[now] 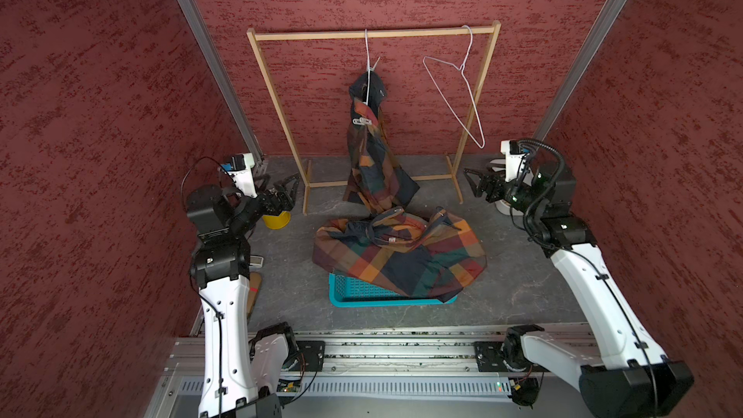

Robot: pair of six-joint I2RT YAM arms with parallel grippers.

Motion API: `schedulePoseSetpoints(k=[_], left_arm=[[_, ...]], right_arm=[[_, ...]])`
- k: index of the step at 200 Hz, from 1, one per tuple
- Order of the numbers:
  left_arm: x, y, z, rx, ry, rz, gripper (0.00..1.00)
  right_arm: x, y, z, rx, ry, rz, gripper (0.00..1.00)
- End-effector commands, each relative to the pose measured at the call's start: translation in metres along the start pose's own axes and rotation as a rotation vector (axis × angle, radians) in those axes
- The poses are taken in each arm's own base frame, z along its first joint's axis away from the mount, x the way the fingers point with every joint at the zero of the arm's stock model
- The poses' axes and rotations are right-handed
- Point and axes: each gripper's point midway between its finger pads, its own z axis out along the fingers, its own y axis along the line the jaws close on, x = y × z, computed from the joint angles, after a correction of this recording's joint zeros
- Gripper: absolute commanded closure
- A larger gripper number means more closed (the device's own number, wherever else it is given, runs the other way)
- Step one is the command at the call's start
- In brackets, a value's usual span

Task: Remove the clothespins securing long-sleeve shirts to the hanger
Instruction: Place the hanger on the clothesline, then adjust the long-sleeve shirt at the bin.

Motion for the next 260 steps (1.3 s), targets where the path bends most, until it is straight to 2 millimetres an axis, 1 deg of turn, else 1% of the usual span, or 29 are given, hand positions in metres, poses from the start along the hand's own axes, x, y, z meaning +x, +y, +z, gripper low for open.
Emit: schedulePoseSetpoints(k=[1, 33, 47, 67, 84, 99, 113, 119, 128, 136, 149, 156, 163, 170, 172, 180, 198, 220, 241, 260], left_arm=[[0.046, 0.006, 0.007, -0.068, 0.137, -0.073, 0.02], [0.094, 0.008, 0.016, -0.121, 0.256, -0.129, 0.03], [0.107, 0.007, 0.015, -0.127, 0.279, -0.162, 0.03], [0.119, 0.005, 0.014, -0.135, 0.302, -0.177, 0.04], [0.133, 0.006, 0.016, -0.159, 0.342, -0.18, 0.04], [0.148, 0.004, 0.021, -0.148, 0.382, -0.193, 0.05], [0.161, -0.003, 0.025, -0.121, 0.409, -0.199, 0.05], [0.166, -0.005, 0.027, -0.11, 0.414, -0.201, 0.06], [0.174, -0.008, 0.03, -0.092, 0.422, -0.207, 0.08], [0.182, -0.01, 0.032, -0.082, 0.437, -0.219, 0.11], [0.19, -0.011, 0.036, -0.066, 0.454, -0.234, 0.16], [0.194, -0.013, 0.038, -0.055, 0.46, -0.237, 0.21], [0.197, -0.016, 0.04, -0.038, 0.468, -0.242, 0.24], [0.199, -0.019, 0.042, -0.027, 0.472, -0.244, 0.25], [0.199, -0.02, 0.043, -0.024, 0.472, -0.243, 0.25], [0.202, -0.023, 0.045, -0.015, 0.477, -0.243, 0.25], [0.208, -0.029, 0.049, 0.01, 0.485, -0.244, 0.25], [0.214, -0.039, 0.053, 0.042, 0.497, -0.241, 0.25], [0.217, -0.049, 0.055, 0.075, 0.5, -0.238, 0.25], [0.222, -0.061, 0.058, 0.118, 0.498, -0.241, 0.25]], right_arm=[[0.02, 0.001, -0.016, 0.024, 0.036, 0.01, 0.15], [0.066, 0.002, -0.023, 0.03, 0.133, 0.054, 0.17], [0.085, 0.005, -0.024, 0.015, 0.172, 0.079, 0.18], [0.111, 0.013, -0.025, -0.007, 0.236, 0.102, 0.19], [0.126, 0.02, -0.024, -0.023, 0.26, 0.118, 0.19], [0.141, 0.027, -0.02, -0.052, 0.282, 0.139, 0.23], [0.154, 0.035, -0.015, -0.089, 0.309, 0.155, 0.33], [0.158, 0.04, -0.013, -0.109, 0.313, 0.157, 0.41], [0.162, 0.047, -0.009, -0.138, 0.318, 0.157, 0.58], [0.164, 0.052, -0.006, -0.155, 0.325, 0.154, 0.68], [0.161, 0.063, -0.002, -0.199, 0.321, 0.146, 0.81], [0.158, 0.071, 0.0, -0.227, 0.313, 0.144, 0.87], [0.153, 0.079, 0.002, -0.259, 0.298, 0.142, 0.91], [0.149, 0.087, 0.003, -0.289, 0.291, 0.142, 0.93], [0.149, 0.089, 0.004, -0.297, 0.29, 0.142, 0.96], [0.147, 0.098, 0.005, -0.33, 0.287, 0.139, 0.99], [0.15, 0.116, 0.009, -0.379, 0.302, 0.133, 1.0], [0.166, 0.139, 0.016, -0.449, 0.328, 0.153, 1.0], [0.193, 0.161, 0.024, -0.502, 0.385, 0.174, 1.0], [0.222, 0.167, 0.032, -0.502, 0.438, 0.193, 1.0]])
